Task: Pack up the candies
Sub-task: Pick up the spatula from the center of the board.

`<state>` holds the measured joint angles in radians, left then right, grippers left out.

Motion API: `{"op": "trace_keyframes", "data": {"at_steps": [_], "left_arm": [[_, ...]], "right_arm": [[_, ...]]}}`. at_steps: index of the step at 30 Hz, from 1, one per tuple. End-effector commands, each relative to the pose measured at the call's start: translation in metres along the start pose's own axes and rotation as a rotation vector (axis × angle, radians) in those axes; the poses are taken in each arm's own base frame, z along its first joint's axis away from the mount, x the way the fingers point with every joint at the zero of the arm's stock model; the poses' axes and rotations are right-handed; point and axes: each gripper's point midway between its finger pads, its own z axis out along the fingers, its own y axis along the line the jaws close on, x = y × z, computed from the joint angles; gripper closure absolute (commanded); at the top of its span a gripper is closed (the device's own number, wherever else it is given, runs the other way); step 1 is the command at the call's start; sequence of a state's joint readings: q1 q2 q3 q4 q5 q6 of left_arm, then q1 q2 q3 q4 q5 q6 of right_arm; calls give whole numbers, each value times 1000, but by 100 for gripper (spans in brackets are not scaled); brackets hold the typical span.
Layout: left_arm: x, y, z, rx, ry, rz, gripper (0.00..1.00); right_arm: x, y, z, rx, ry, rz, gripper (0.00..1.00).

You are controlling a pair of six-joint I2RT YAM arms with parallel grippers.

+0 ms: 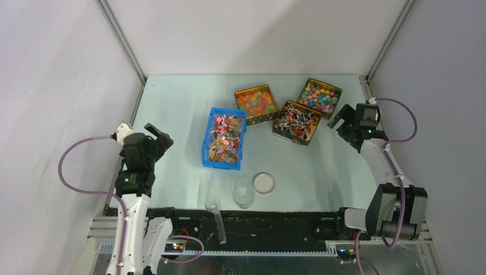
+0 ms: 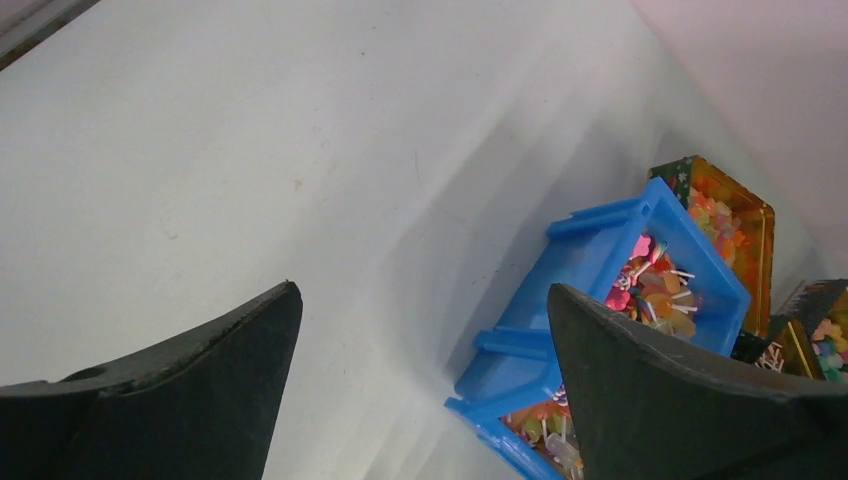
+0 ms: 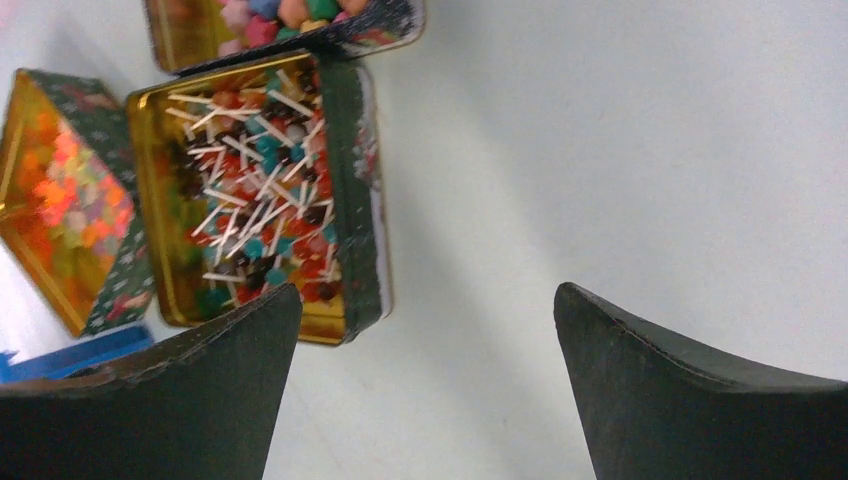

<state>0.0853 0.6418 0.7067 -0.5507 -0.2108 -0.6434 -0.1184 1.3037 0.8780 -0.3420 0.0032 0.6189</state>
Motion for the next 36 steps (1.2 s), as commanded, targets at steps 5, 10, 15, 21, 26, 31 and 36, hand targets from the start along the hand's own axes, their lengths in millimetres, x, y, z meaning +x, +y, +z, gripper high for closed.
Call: {"op": "trace_keyframes", "data": {"at_steps": [5, 10, 15, 21, 26, 31, 36], "left_arm": [[14, 0, -31, -10, 196, 113, 0], [33, -5, -37, 40, 302, 156, 0], [53, -9, -42, 97, 369, 124, 0], [99, -18, -42, 187, 520, 54, 0], [137, -23, -50, 192, 634, 41, 1], [163, -23, -61, 162, 700, 78, 6], [178, -21, -67, 134, 755, 142, 18]], "right_arm": [[21, 27, -20, -31, 40, -21, 0], [36, 48, -40, -97, 53, -94, 0], [48, 48, -59, -144, 105, -169, 0], [80, 43, -80, -212, 232, -233, 0], [112, 47, -100, -282, 353, -254, 1], [144, 54, -115, -344, 443, -324, 1], [158, 57, -121, -371, 492, -364, 2]]}}
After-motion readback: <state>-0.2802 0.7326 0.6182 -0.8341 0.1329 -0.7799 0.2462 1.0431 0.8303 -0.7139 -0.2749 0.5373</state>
